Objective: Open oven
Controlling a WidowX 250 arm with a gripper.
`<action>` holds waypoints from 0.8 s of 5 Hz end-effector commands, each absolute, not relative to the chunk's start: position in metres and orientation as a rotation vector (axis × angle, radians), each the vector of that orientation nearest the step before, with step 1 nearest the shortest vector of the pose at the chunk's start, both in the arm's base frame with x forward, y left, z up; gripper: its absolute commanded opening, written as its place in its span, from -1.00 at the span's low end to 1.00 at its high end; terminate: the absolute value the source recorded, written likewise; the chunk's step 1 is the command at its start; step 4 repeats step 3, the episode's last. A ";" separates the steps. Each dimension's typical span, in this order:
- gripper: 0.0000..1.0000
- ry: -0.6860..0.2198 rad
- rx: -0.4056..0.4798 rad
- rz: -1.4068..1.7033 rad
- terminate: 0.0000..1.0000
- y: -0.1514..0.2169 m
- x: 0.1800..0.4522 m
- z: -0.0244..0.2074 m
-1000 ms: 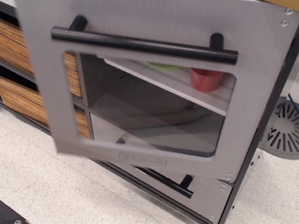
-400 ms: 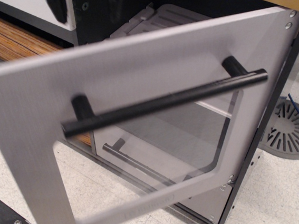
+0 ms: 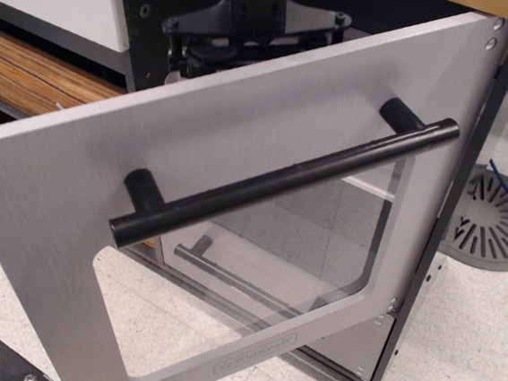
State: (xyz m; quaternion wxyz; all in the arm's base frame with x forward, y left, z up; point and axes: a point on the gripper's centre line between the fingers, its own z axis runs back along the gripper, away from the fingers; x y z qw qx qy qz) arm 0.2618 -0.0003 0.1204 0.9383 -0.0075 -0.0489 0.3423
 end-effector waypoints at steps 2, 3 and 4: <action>1.00 -0.115 -0.023 0.678 -1.00 -0.006 0.263 0.131; 1.00 -0.115 -0.023 0.678 1.00 -0.006 0.263 0.131; 1.00 -0.115 -0.023 0.678 1.00 -0.006 0.263 0.131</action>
